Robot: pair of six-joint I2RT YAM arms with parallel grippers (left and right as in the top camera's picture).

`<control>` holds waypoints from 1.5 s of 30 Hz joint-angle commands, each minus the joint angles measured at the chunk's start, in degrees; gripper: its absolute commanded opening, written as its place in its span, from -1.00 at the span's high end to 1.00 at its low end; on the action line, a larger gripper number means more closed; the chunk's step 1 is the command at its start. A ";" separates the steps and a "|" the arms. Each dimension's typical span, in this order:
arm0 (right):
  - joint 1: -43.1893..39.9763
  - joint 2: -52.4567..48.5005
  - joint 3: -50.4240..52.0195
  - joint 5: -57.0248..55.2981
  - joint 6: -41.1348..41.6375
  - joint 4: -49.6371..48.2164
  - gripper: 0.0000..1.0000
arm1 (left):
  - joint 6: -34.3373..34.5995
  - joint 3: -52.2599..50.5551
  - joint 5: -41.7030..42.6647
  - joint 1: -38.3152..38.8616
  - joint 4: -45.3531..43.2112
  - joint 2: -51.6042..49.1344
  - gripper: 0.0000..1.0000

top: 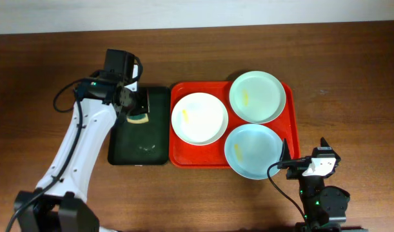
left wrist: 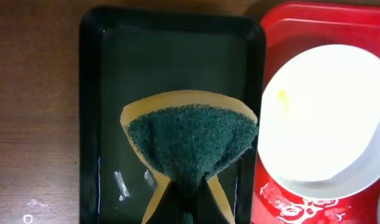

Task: Clean dirty plates on tray and stack at the side
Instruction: 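Lift the sponge with the left gripper above the black tray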

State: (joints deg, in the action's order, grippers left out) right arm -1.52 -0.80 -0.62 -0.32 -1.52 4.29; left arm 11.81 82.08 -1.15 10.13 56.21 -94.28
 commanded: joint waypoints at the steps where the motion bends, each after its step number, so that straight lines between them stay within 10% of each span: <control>1: -0.44 0.37 0.31 0.11 0.02 0.39 -0.97 | -0.81 0.63 -0.83 0.11 -0.13 -1.36 1.00; 45: -0.44 0.37 0.31 0.11 0.02 0.39 -0.97 | -2.51 0.48 -1.66 0.26 -1.62 -2.36 1.00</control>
